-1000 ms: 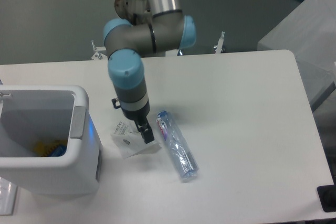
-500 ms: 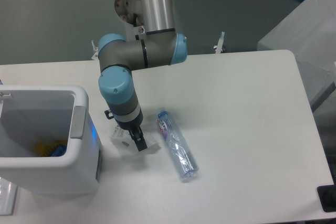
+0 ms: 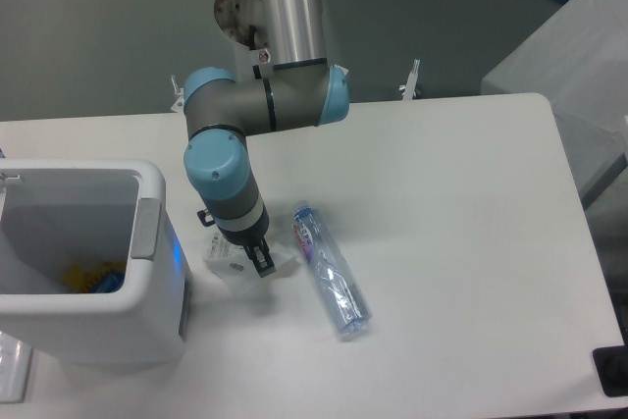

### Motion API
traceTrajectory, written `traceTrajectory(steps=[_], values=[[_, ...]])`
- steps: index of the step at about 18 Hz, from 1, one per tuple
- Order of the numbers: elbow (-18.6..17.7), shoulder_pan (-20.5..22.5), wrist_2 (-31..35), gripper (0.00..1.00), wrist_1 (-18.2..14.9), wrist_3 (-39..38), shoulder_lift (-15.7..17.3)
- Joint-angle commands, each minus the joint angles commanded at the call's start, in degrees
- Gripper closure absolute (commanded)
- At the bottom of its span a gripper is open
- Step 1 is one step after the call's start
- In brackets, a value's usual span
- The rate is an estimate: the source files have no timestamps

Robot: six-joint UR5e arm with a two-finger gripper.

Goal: Place the trash in the trash can
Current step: 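Move the gripper down onto the white wrapper and close on it, then lift the gripped wrapper up off the table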

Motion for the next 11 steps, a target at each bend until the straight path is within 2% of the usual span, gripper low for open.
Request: traceTrajectory(steps=[1,2,5,9,11], values=[[-0.26,0.09,0.00,0.91,0.00,-0.53,0.09],[-0.35,0.26,0.00,0.94,0.00,-0.62,0.18],[-0.53,1.57,0.00,0.99,-0.26,-0.62,1.66],[-0.61,5.09,-1.05,1.00,-0.97,-0.53,6.32],[-0.18,5.36,-3.50,0.99,-0.88,-4.81,7.73]])
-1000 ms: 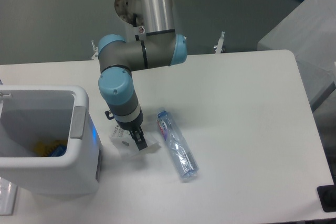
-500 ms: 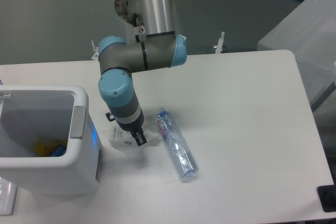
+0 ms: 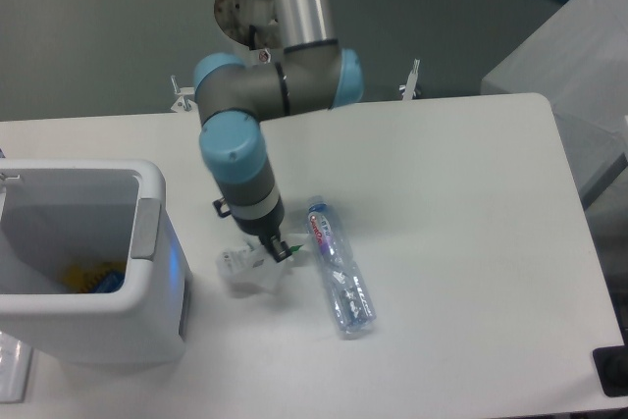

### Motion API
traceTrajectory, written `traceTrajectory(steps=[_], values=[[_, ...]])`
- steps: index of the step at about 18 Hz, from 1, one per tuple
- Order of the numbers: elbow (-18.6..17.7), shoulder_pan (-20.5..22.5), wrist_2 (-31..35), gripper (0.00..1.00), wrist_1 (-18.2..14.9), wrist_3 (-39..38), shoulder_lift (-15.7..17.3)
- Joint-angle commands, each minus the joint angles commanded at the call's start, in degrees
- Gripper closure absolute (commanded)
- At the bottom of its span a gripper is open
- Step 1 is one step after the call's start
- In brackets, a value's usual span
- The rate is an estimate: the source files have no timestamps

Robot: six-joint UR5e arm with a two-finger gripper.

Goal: Place the trash in the trash can
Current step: 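Lift the gripped wrapper up off the table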

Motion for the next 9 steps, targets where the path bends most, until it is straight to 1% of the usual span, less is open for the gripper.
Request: traceTrajectory(steps=[1,3,5,6,7,8,9], values=[[0.79,0.35,-1.49,0.99,0.00,-3.51,1.14],[2.37,1.66,-4.57,0.99,-0.09,-7.84,2.90],[2.90,3.33,-7.91,0.99,0.00,-12.49,4.74],[3.77,3.77,-9.40,0.99,0.17,-16.43,5.27],[5.26,4.39,-10.90,0.99,0.09,-21.60,5.63],[7.54,5.09,-13.35,0.99,0.09,-28.88,5.72],[10.61,5.71,-15.29,0.99,0.00,-34.17,5.72]])
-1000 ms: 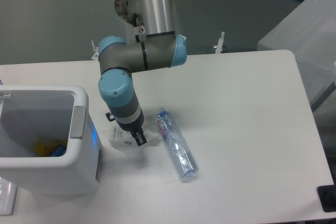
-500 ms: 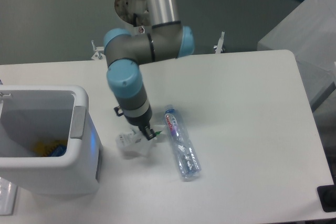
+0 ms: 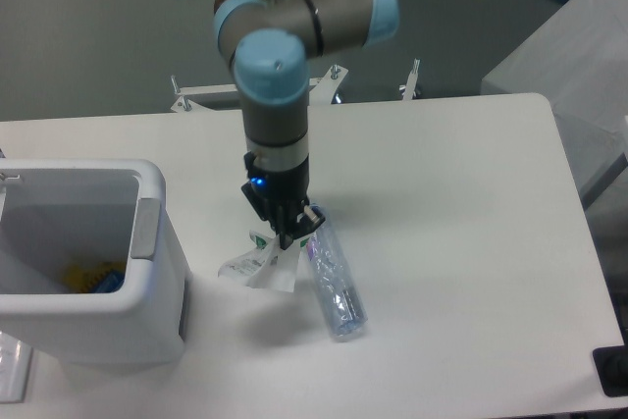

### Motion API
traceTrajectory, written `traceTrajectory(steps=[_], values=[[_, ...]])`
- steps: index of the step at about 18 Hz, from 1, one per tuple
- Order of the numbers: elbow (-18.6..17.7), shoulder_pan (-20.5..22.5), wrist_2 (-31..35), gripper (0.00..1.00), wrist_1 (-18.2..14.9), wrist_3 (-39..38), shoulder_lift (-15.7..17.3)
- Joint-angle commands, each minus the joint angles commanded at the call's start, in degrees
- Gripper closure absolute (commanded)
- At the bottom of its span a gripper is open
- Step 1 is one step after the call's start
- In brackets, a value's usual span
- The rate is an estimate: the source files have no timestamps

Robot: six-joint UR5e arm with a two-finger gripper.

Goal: Place the trash in the trash can
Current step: 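Lift the gripped wrapper up off the table, then carry the wrapper over the white bin and open the gripper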

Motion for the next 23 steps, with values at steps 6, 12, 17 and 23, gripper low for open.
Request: traceTrajectory(steps=[6,12,17,23], values=[[8.20,0.80,-7.48,0.99,0.00,-13.05,2.19],[7.33,-1.92,-8.46,0.96,0.26,-16.82,7.21],[6.80,-8.94,-9.16,0.96,0.70,-18.60,6.42],[6.80,-16.07,-9.07,0.96,0.79,-18.69,1.94]])
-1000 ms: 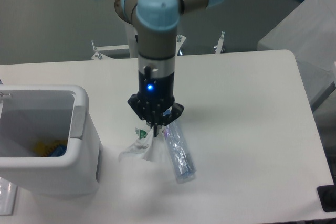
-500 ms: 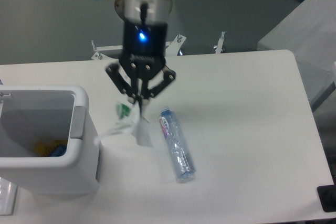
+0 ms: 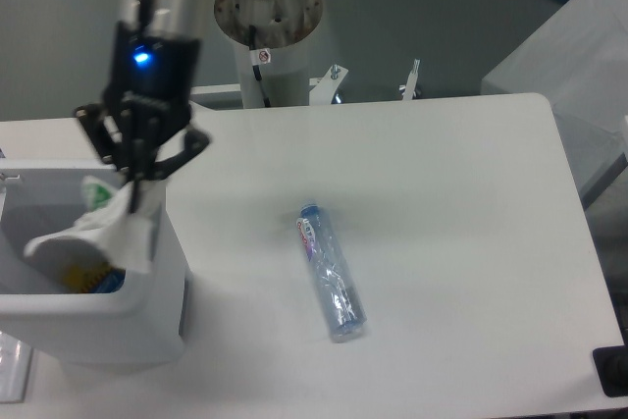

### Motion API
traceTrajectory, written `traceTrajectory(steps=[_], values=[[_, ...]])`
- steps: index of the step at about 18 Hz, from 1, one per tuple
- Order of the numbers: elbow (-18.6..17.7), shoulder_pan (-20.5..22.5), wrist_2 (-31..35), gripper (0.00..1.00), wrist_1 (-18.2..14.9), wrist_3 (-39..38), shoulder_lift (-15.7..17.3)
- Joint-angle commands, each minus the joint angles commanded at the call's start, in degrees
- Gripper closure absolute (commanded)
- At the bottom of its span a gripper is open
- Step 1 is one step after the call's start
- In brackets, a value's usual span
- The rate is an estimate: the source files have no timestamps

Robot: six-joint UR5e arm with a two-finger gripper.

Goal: Place the trash in the trash can
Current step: 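Carry the wrapper over the white bin and open the gripper, then move the open gripper over the clear water bottle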

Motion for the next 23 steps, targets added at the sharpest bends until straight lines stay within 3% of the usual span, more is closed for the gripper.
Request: traceTrajectory(steps=[6,7,8,9,11,13,20,23], values=[[-0.35,-2.65,-0.09,0.94,0.00,-3.16,-2.55],[-0.44,-2.65,-0.09,0.75,0.00,-2.99,-2.73],[-0.44,-2.65,-0.09,0.47,0.09,-2.55,-2.90],[-0.44,-2.65,0.00,0.40,0.09,-3.07,-2.91],[-0.44,-2.56,0.09,0.18,0.09,-2.99,-2.82],[-0.35,-2.56,0.09,0.08,0.09,-3.16,-2.38],[-0.09,-1.51,0.35,0.06,0.00,-3.34,-1.24],[-0.96,5.50,0.79,0.00,-0.18,-5.08,0.69]])
